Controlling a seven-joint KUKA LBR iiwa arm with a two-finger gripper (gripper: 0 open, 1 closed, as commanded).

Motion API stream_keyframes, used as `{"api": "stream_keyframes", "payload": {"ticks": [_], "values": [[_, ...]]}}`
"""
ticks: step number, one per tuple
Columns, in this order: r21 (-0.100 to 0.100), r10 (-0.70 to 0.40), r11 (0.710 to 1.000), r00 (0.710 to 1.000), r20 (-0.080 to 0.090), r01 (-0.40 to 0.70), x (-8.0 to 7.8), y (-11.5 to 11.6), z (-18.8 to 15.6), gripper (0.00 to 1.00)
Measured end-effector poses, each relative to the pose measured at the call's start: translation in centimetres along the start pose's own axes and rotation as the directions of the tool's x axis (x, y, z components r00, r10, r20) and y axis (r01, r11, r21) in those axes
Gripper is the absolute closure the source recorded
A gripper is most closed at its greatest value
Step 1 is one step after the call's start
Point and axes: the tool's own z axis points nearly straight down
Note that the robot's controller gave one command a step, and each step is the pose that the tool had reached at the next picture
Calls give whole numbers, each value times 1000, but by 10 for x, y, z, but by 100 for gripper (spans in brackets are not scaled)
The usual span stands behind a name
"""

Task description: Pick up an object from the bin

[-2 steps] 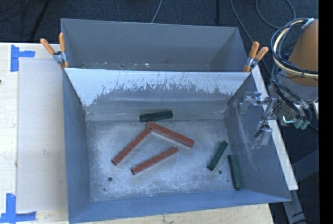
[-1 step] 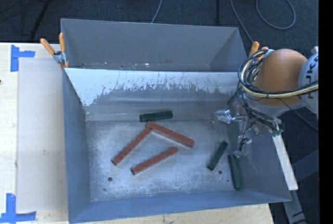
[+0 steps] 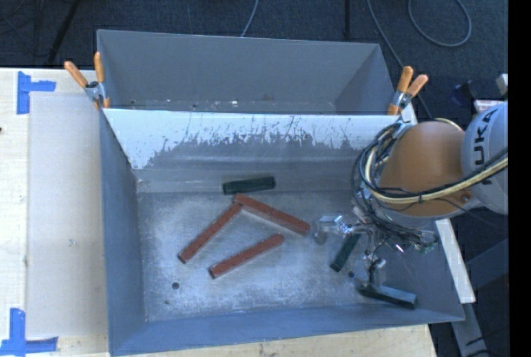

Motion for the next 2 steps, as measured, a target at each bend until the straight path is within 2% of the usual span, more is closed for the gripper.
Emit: {"api": "stream_keyframes", "payload": {"ticks": [1,2], "values": [[2,-1,1000,1000,-1,1,1,-1,1,100],[8,-76,997,997,3,76,5,-9,-159,100]]}}
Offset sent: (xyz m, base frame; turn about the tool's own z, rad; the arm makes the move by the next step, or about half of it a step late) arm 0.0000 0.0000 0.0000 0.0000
